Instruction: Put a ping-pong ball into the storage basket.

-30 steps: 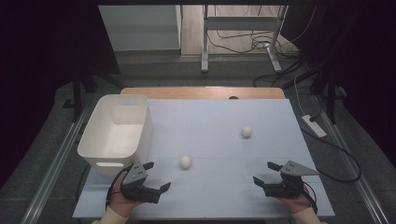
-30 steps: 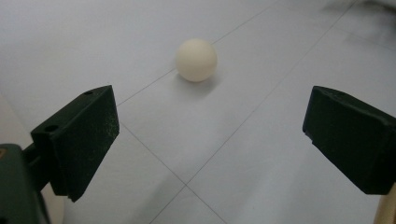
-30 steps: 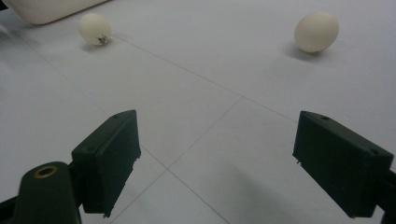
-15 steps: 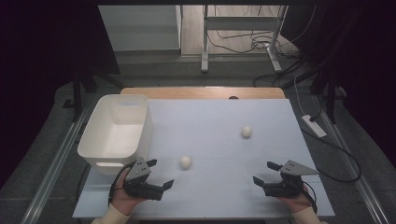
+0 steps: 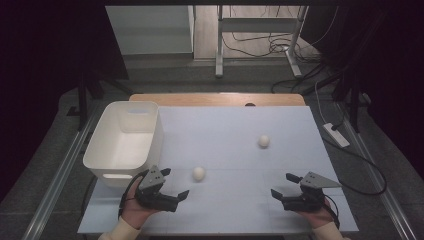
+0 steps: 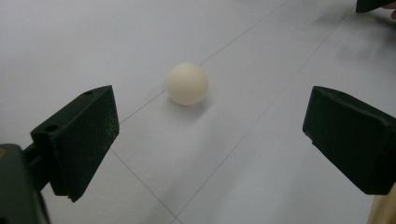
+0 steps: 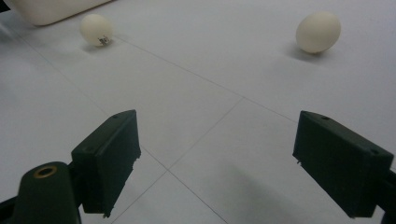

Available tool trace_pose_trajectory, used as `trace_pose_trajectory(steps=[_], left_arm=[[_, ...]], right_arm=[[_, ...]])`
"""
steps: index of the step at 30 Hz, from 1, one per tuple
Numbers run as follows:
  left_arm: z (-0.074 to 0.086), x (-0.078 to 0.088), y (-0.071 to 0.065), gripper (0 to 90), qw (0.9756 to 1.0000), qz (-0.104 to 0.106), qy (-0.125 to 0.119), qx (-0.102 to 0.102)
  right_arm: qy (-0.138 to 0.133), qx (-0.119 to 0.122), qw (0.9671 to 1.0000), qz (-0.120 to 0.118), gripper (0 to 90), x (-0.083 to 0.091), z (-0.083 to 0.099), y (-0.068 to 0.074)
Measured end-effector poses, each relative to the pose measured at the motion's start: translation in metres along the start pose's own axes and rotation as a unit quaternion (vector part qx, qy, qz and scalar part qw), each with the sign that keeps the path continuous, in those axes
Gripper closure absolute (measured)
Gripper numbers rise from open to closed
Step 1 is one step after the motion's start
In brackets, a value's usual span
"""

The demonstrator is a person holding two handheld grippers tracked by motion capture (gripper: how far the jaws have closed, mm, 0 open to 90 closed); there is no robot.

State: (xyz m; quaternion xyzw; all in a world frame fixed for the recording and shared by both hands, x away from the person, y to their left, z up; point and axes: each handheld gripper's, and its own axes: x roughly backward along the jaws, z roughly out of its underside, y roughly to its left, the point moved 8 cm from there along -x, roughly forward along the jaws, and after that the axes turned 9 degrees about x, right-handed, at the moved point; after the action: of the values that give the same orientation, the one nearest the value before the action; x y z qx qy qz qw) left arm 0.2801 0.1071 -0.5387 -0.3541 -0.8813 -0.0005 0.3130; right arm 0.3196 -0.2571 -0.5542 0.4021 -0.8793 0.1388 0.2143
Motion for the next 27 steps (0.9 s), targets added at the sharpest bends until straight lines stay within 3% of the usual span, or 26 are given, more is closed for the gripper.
trace_pose_trajectory(steps=[27], left_arm=[[-0.024,-0.019,-0.010,4.6,0.9995,-0.002,0.029,-0.013]], right_arm=[[0.002,0.004,1.0000,0.002,14.4,0.000,0.001,0.000]])
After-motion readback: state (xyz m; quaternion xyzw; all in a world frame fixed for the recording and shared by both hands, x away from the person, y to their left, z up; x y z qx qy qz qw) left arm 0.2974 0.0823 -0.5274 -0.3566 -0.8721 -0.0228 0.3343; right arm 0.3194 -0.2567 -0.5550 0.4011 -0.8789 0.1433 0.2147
